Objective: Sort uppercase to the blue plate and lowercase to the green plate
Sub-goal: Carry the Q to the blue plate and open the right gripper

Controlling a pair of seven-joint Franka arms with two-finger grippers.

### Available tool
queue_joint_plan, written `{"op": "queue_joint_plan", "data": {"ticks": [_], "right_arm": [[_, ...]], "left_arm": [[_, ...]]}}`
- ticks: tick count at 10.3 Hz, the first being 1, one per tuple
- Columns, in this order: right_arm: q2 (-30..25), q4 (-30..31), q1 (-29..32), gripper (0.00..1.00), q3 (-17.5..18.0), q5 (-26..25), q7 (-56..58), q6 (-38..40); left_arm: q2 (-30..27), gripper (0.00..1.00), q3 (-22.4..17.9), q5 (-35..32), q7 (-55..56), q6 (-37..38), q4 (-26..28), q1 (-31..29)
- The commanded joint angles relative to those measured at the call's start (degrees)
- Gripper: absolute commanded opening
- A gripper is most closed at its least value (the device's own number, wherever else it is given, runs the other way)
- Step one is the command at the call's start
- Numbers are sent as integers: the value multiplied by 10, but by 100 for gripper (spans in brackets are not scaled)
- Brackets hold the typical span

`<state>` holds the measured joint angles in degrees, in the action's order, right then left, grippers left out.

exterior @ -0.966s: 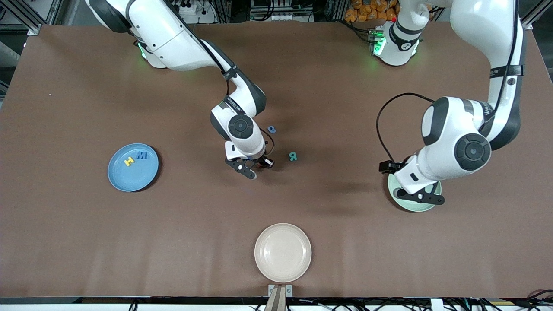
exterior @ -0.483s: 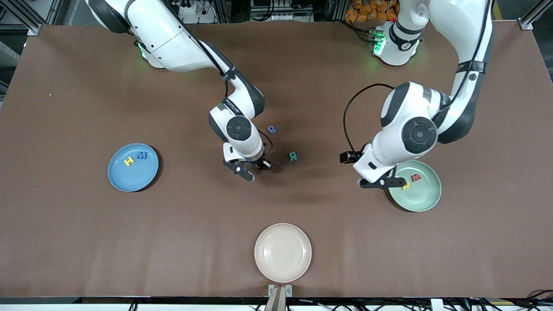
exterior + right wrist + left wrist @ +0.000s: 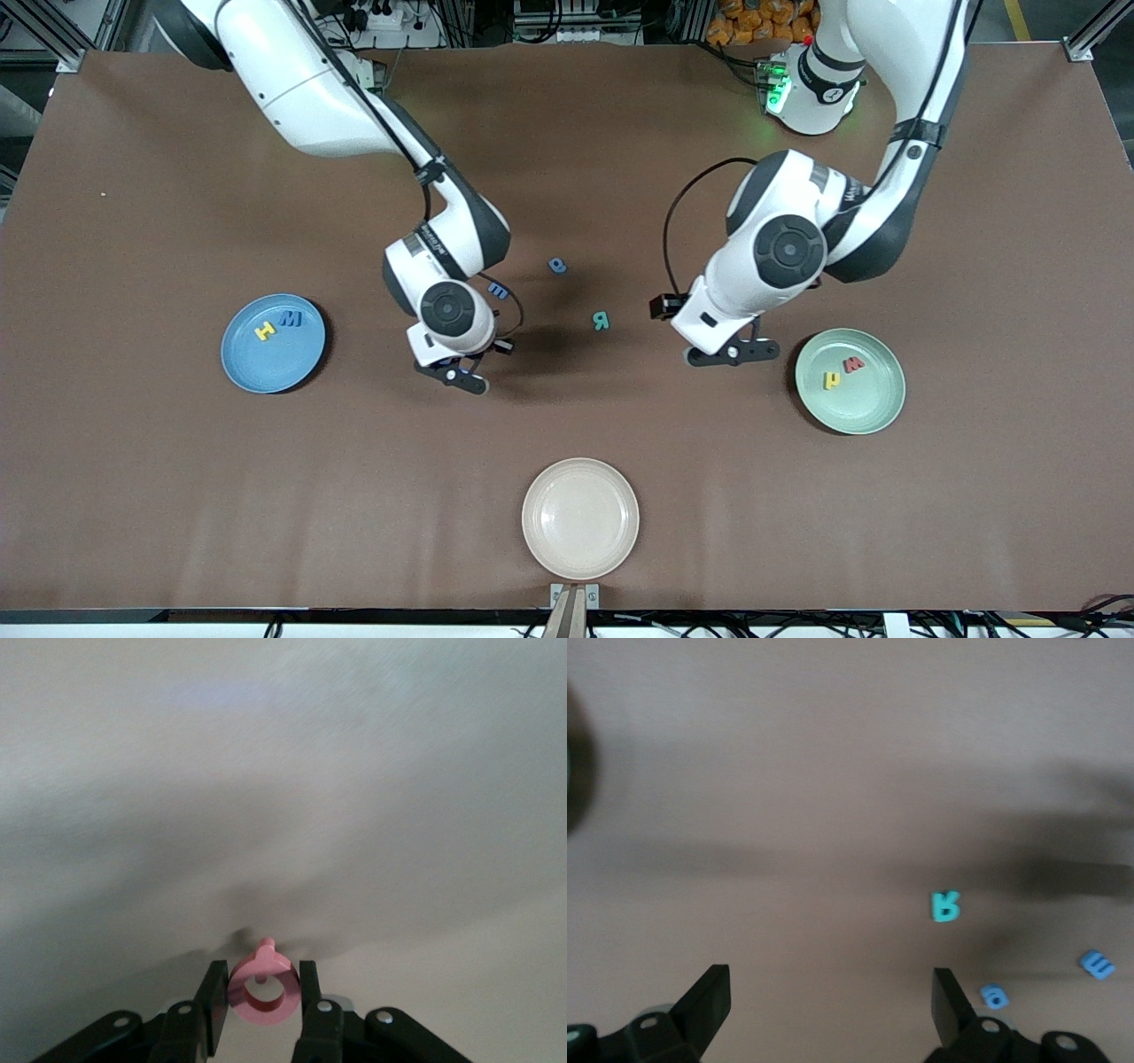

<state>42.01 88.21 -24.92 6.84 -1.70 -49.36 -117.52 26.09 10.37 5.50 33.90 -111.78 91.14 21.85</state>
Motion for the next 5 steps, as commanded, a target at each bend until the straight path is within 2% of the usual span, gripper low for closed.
{"op": "queue_joint_plan", "data": {"ticks": [1,3,5], "right_arm": [[-37,15,32,29,-10,-5,116,63],[-69,53,48,29,-51,-5,239,71],[-83,70,49,29,-114,-1,388,81]], "left_arm": [[17,100,15,7,41,-48,0,41],[45,100,16,7,141,-104,-15,81],[98,100,16,7,264,-149,-65,120]]}}
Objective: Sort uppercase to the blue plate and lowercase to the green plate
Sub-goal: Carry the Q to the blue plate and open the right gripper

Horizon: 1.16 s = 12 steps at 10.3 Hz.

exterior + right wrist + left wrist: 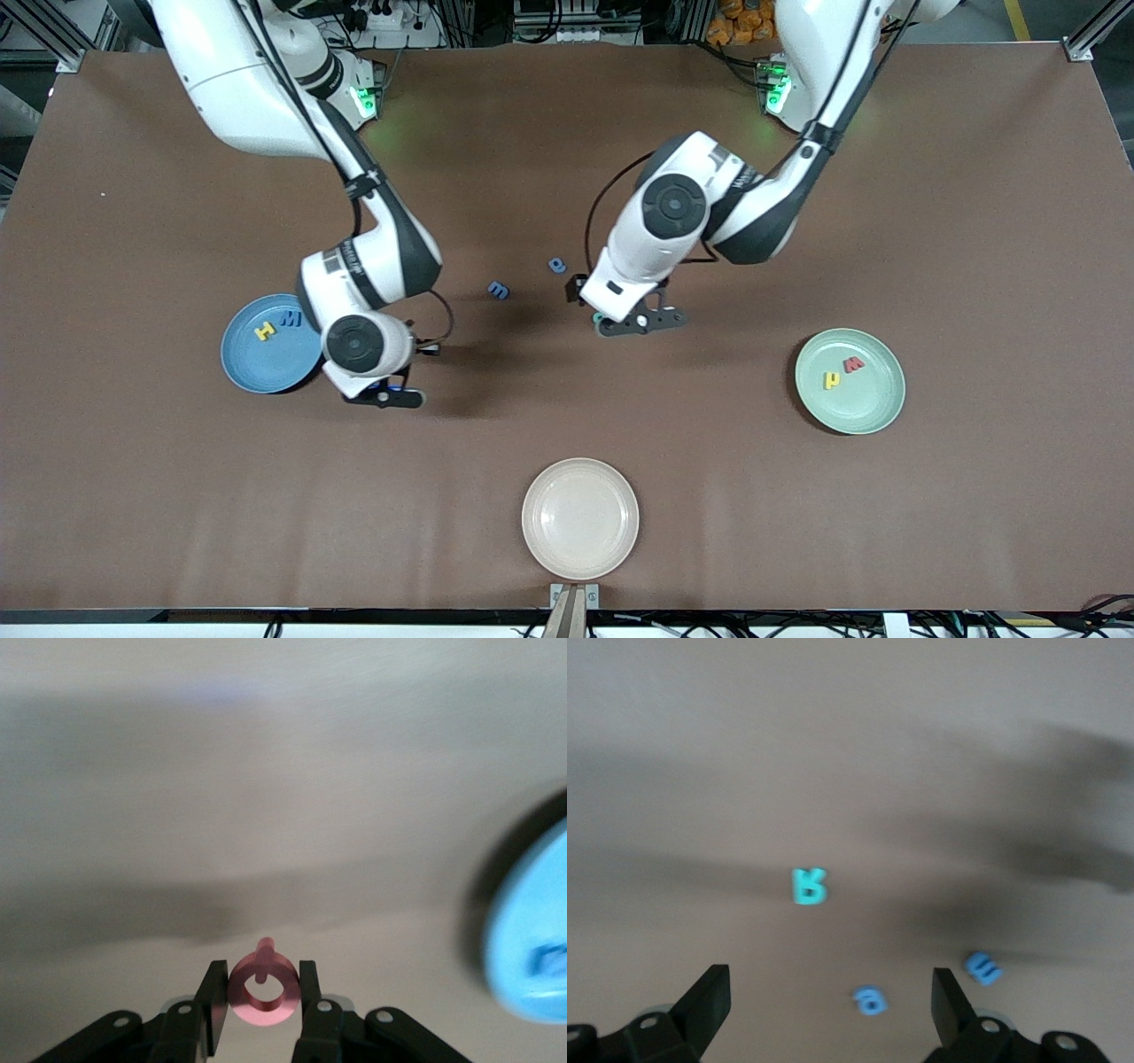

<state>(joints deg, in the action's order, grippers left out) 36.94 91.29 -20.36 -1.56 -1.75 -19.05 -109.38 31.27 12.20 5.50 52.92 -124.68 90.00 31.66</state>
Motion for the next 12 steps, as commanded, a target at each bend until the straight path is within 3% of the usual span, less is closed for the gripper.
{"op": "queue_joint_plan", "data": {"ticks": [1,6,8,10,11,12], "right_arm": [[-45,55,7,29,-56,-1,159,2],[-60,96,31,30,-126,1,392,-14],[-62,143,37,33,-144,7,475,-93],[-61,153,41,35,-145,30,491,-110],[-60,153,45,39,-145,30,491,-113],[-60,153,45,52,-145,31,491,-113]], "left_arm": [[73,100,-3,6,136,-48,-77,44],[165,100,-3,8,361,-196,-114,95],[186,100,-3,27,391,-229,-118,99],[201,100,1,35,393,-232,-120,101],[217,100,13,36,396,-240,-126,101],[228,100,20,36,412,-241,-133,101]]}}
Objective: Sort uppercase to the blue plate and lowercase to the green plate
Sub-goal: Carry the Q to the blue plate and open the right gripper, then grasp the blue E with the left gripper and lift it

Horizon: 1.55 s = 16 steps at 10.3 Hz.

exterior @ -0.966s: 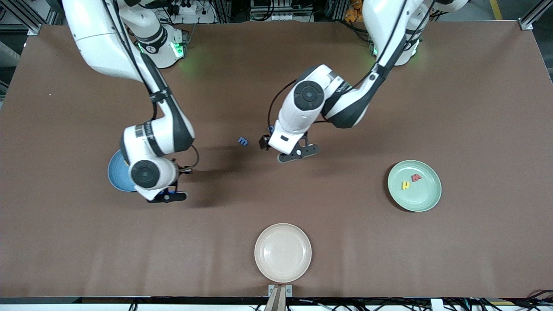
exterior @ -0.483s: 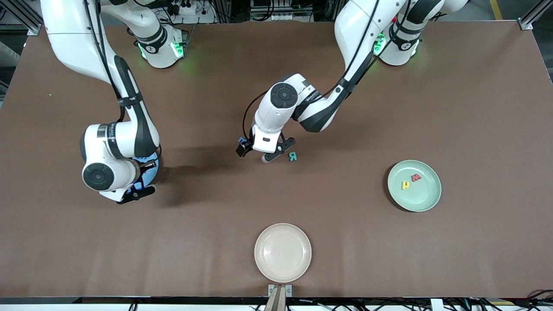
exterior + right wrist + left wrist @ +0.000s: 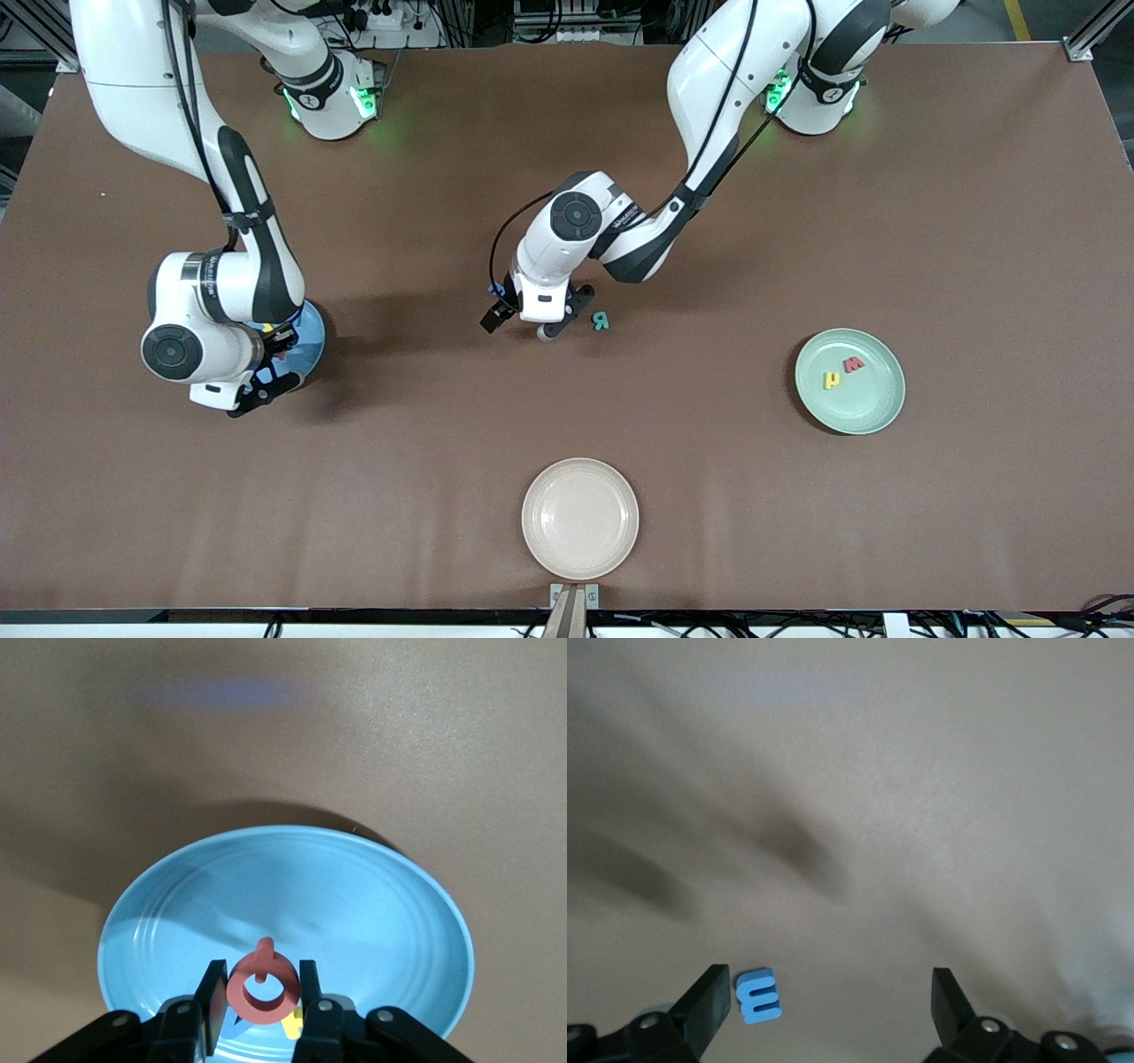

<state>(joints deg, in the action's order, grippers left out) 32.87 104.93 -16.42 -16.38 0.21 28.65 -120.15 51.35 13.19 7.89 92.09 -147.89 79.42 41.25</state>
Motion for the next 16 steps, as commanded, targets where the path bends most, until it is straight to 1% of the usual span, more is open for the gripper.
{"op": "queue_joint_plan", "data": {"ticks": [1,2,3,4,5,7,8,10,12,13,16], "right_arm": [[-18,17,5,69,3,18,13,-5],[-18,17,5,78,3,23,13,-2],[-19,17,4,78,3,26,12,0],[-20,15,3,78,3,26,7,3],[-23,11,1,78,3,29,0,20],[-37,-18,-4,78,8,39,-86,95],[-42,-26,-9,78,13,46,-117,118],[-48,-27,-20,77,18,89,-172,139],[-57,-26,-27,77,18,130,-195,159],[-61,-25,-27,77,18,131,-194,161],[-67,-22,-31,77,17,130,-190,161]], "left_arm": [[31,100,17,17,35,-9,-28,6],[30,100,24,23,42,-5,-28,5],[30,99,28,34,41,16,-28,4],[29,98,30,41,38,54,-30,3],[28,97,30,41,38,70,-30,2],[30,96,31,46,36,98,-36,1],[31,96,30,51,35,101,-38,2],[34,96,30,52,34,101,-46,2],[63,94,28,51,34,103,-80,5],[74,94,28,51,33,103,-94,5],[78,91,25,51,33,103,-97,12]]}}
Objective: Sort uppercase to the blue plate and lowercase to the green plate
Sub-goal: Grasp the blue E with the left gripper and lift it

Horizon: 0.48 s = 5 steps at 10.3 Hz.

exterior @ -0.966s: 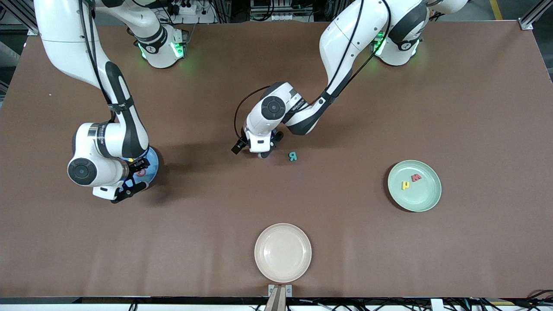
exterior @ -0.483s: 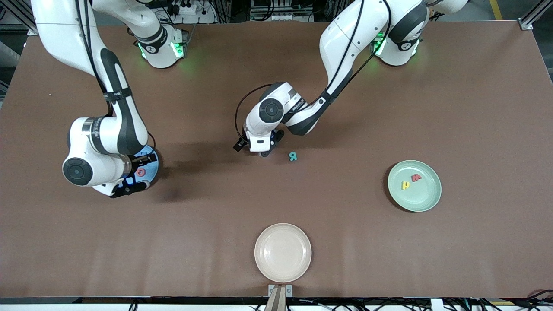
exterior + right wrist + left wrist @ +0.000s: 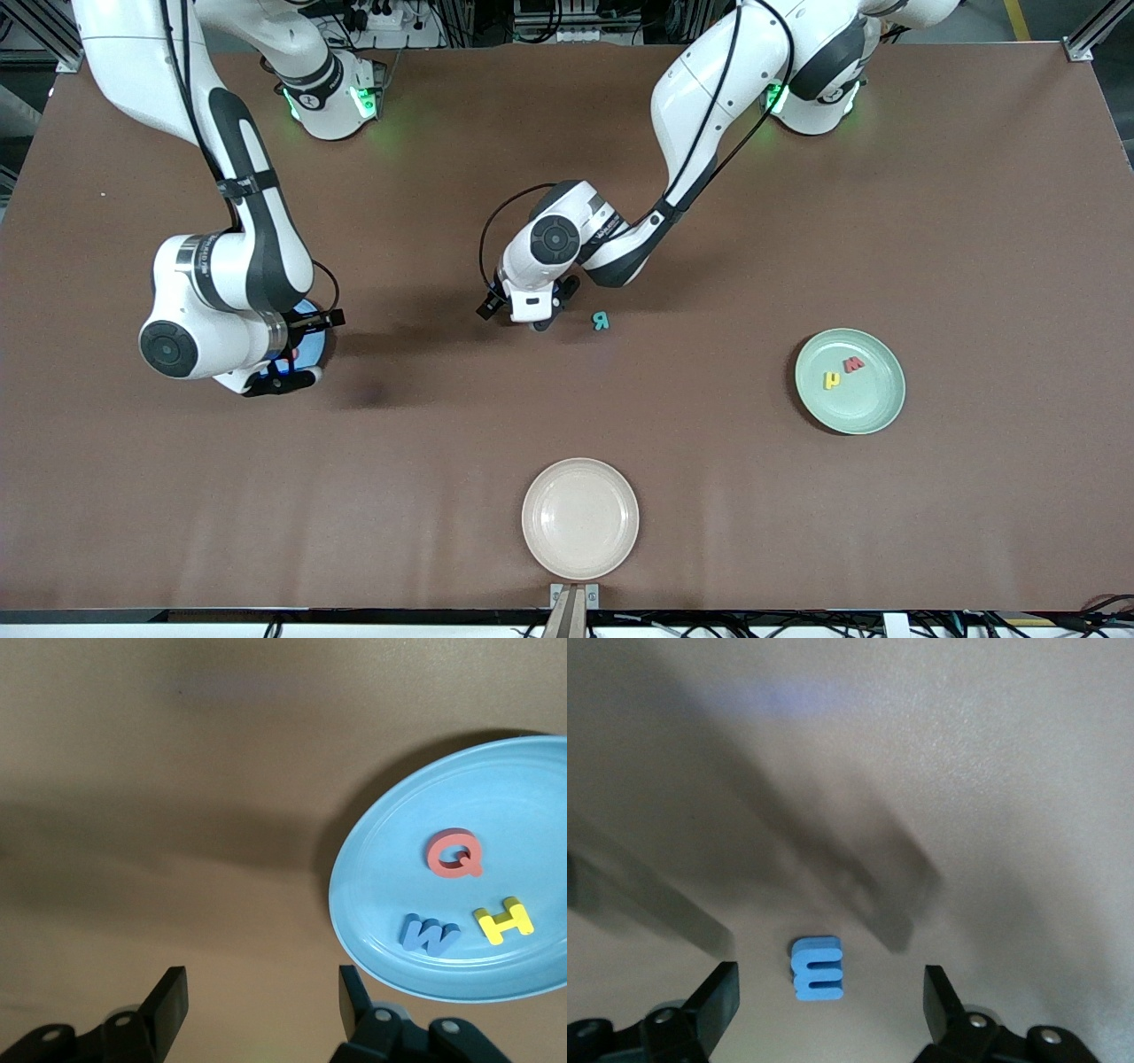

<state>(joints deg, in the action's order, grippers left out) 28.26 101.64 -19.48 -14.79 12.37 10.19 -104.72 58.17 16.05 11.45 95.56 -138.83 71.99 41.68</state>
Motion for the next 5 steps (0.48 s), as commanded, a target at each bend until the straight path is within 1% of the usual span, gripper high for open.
{"op": "queue_joint_plan", "data": {"ticks": [1,4,5], "right_arm": [[-21,11,0,77,0,7,-4,7],[-27,12,1,77,-2,5,-3,8],[-29,11,1,77,-2,5,-3,11]], "left_arm": [[14,90,-4,16,-2,12,-23,9],[17,81,-4,16,-1,12,-23,12],[17,76,-4,16,-1,12,-23,12]]}}
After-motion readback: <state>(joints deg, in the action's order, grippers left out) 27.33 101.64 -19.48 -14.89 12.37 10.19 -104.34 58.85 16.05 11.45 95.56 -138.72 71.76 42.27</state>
